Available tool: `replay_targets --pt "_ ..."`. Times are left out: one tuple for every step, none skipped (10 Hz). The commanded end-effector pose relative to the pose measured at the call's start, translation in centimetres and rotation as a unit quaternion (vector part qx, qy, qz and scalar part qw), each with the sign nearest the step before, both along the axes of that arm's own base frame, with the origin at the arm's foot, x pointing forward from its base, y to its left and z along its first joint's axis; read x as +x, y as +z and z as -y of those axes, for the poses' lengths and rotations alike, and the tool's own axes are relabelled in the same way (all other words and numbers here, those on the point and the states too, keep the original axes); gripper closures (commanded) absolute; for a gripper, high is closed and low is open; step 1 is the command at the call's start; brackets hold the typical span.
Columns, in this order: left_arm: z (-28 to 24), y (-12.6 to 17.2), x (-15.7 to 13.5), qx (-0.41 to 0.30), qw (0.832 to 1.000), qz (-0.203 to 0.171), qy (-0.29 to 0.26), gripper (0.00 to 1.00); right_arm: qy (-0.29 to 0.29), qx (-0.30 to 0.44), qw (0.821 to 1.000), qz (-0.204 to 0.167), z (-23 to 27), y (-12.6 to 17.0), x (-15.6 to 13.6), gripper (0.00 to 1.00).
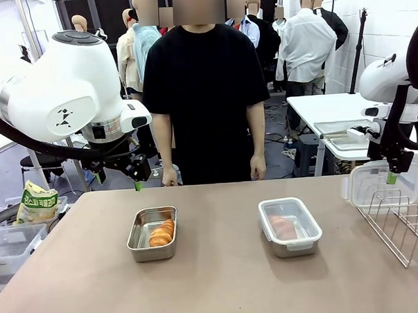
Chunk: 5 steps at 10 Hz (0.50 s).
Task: Place the bread in airtight containers.
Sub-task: Pick up one Airtight Container lid and hand it to the human.
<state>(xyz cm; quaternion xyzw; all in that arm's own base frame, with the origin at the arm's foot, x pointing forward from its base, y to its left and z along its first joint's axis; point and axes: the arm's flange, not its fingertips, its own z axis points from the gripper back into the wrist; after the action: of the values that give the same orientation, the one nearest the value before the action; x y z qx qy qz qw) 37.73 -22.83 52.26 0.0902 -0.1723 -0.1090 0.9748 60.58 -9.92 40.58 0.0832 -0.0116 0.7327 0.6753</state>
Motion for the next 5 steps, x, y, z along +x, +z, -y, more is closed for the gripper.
replay_targets --pt "-0.05 0.09 0.0 0.001 1.0 -0.002 0.0 0.0 -0.006 -0.004 1.0 -0.015 -0.18 0.01 0.82 0.68" --pt "-0.05 0.09 0.0 0.001 1.0 -0.002 0.0 0.0 -0.004 -0.003 1.0 -0.019 -0.21 -0.03 0.89 0.86" --pt "-0.05 0.09 0.0 0.001 1.0 -0.002 0.0 0.0 -0.003 -0.004 1.0 -0.02 -0.25 0.06 0.82 1.0" --pt "-0.05 0.09 0.0 0.001 1.0 -0.002 0.0 0.0 -0.004 -0.004 1.0 -0.021 -0.19 0.12 0.78 1.0" --pt "-0.05 0.09 0.0 0.001 1.0 -0.002 0.0 0.0 -0.004 -0.004 1.0 -0.022 -0.14 0.15 0.75 1.0"
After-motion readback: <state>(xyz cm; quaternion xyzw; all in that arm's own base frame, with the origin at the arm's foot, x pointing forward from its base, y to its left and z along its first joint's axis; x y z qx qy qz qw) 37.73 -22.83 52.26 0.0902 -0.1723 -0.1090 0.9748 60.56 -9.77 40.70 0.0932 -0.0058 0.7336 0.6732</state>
